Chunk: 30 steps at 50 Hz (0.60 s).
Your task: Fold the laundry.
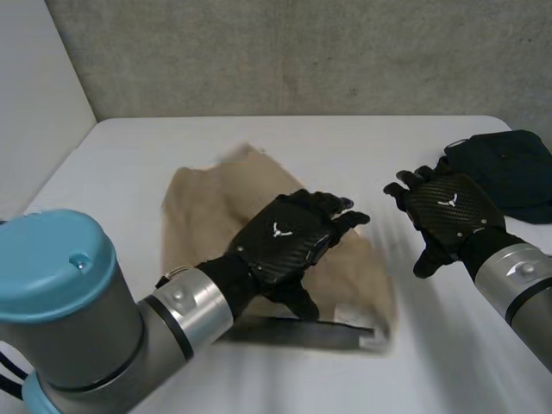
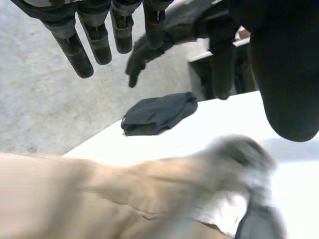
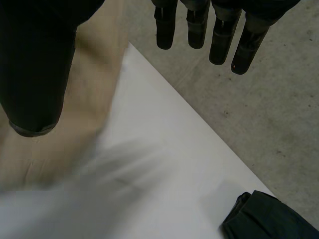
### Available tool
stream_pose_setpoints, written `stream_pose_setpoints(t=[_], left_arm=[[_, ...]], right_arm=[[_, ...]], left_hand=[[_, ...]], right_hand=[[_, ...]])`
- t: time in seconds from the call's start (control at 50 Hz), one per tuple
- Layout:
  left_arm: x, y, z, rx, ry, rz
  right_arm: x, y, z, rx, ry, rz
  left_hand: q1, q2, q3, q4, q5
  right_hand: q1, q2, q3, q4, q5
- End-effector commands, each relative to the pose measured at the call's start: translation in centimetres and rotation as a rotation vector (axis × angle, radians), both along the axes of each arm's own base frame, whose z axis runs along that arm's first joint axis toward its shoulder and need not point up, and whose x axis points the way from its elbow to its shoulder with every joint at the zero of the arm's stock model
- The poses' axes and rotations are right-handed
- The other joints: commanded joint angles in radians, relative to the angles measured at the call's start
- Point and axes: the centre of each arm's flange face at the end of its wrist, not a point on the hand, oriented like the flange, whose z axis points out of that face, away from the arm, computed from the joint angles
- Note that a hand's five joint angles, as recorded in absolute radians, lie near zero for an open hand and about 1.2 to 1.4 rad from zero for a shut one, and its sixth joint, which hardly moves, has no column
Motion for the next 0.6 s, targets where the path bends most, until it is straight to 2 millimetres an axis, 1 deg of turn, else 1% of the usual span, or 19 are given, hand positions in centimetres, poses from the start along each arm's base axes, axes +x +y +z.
stream_pose_setpoints(t=[0.02,0.06,0.12,0.14,0.2,0.22,0.28,0.34,0.36,0.38,0.42,0.46,0.5,0.52,0.6], left_arm=[[2.5,-5.7,0.8,-0.132,-0.077,0.266],[3.5,-6.9,1.3,-0.132,-0.080,0.336],[4.4,-7.6,1.9,-0.133,-0.073,0.384],[5.1,-8.1,2.1,-0.131,-0.074,0.411],[6.0,-8.6,2.0,-0.121,-0.085,0.443],[6.6,-8.7,1.8,-0.104,-0.099,0.460],[7.4,-8.4,1.0,-0.063,-0.141,0.484],[8.7,-8.4,0.0,0.005,-0.204,0.546],[9.1,-8.4,-0.1,0.019,-0.217,0.565],[9.9,-8.6,-0.5,0.042,-0.242,0.608],[10.6,-8.8,-0.8,0.061,-0.261,0.641],[11.5,-9.1,-1.3,0.084,-0.282,0.674],[11.8,-9.1,-1.7,0.100,-0.289,0.682],[12.1,-9.0,-2.2,0.117,-0.301,0.687],[12.2,-8.5,-3.1,0.148,-0.319,0.666]], right_arm=[[0.3,0.4,-0.4,0.014,0.006,0.021],[0.3,0.5,-0.4,0.013,0.007,0.024],[0.4,0.6,-0.4,0.017,0.009,0.029],[0.4,0.6,-0.4,0.019,0.009,0.032],[0.4,0.6,-0.5,0.022,0.012,0.031],[0.4,0.8,-0.7,0.029,0.015,0.037],[0.9,1.4,-1.2,0.054,0.021,0.065],[1.9,2.8,-2.1,0.104,0.030,0.131],[2.4,3.5,-2.4,0.119,0.037,0.167],[2.7,3.7,-2.5,0.124,0.043,0.181],[3.1,4.2,-2.8,0.125,0.058,0.206],[3.5,4.7,-3.5,0.133,0.089,0.233],[3.7,4.8,-3.9,0.135,0.113,0.243],[3.8,5.0,-4.4,0.139,0.136,0.254],[4.1,5.7,-5.4,0.151,0.171,0.286]], left_hand=[[-0.019,-0.029,-0.034,-0.028,-0.049],[-0.019,-0.029,-0.034,-0.028,-0.049],[-0.019,-0.029,-0.034,-0.028,-0.049],[-0.019,-0.029,-0.034,-0.028,-0.049],[-0.019,-0.029,-0.034,-0.028,-0.049],[-0.019,-0.029,-0.034,-0.028,-0.049],[-0.018,-0.028,-0.033,-0.027,-0.048],[-0.015,-0.025,-0.030,-0.025,-0.045],[-0.015,-0.025,-0.030,-0.025,-0.045],[-0.015,-0.025,-0.030,-0.025,-0.045],[-0.012,-0.022,-0.027,-0.022,-0.042],[-0.004,-0.013,-0.018,-0.013,-0.033],[0.011,0.001,-0.003,0.002,-0.019],[0.011,0.001,-0.003,0.002,-0.019],[0.026,0.016,0.011,0.016,-0.004]], right_hand=[[-0.027,-0.047,-0.037,-0.057,-0.066],[-0.027,-0.047,-0.037,-0.057,-0.066],[-0.027,-0.047,-0.037,-0.057,-0.066],[-0.027,-0.047,-0.037,-0.057,-0.066],[-0.027,-0.047,-0.037,-0.057,-0.066],[-0.027,-0.047,-0.037,-0.057,-0.066],[-0.027,-0.047,-0.037,-0.057,-0.066],[-0.027,-0.047,-0.037,-0.057,-0.066],[-0.027,-0.047,-0.037,-0.057,-0.066],[-0.027,-0.047,-0.037,-0.057,-0.066],[-0.027,-0.047,-0.037,-0.057,-0.066],[-0.027,-0.047,-0.037,-0.057,-0.066],[-0.027,-0.047,-0.037,-0.057,-0.066],[-0.027,-0.047,-0.037,-0.057,-0.066],[-0.027,-0.047,-0.037,-0.057,-0.066]])
